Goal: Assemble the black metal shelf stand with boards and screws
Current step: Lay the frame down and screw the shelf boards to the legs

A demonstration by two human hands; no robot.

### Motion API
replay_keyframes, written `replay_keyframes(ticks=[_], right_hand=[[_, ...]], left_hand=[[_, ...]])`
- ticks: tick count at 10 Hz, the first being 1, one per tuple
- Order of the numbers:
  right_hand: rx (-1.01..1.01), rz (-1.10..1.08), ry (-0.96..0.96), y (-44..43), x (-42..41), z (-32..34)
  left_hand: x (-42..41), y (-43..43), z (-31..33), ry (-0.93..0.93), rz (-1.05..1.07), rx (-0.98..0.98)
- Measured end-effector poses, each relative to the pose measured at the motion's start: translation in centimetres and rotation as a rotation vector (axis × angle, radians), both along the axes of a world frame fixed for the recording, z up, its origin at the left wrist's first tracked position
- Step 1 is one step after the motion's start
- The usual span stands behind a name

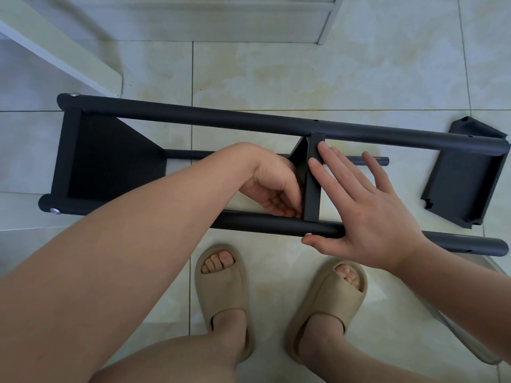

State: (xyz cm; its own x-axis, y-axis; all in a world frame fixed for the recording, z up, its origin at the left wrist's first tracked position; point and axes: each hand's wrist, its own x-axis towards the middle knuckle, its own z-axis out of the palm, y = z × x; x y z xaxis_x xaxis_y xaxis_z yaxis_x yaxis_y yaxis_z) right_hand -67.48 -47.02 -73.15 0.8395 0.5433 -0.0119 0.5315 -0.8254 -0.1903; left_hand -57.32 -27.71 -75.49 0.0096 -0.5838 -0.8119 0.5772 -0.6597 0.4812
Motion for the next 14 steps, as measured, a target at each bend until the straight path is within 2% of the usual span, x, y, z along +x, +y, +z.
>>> replay_keyframes(ticks=[2, 8, 11, 14], right_hand=[[0.000, -0.003, -0.005, 0.01, -0.02, 0.05], [0.004, 0.002, -0.007, -0.10, 0.01, -0.02], [-0.001, 0.004, -0.010, -0.12, 0.00, -0.13], [0.011, 0.005, -0.016, -0.17, 0.02, -0.25]], left_hand=[[0.10, 0.02, 0.12, -0.024, -0.081, 0.032], [-0.42, 0.04, 0.14, -0.001, 0.023, -0.047], [0.12, 0.16, 0.14, -0.125, -0.168, 0.049], [0.11, -0.20, -0.14, -0.059, -0.103, 0.032]])
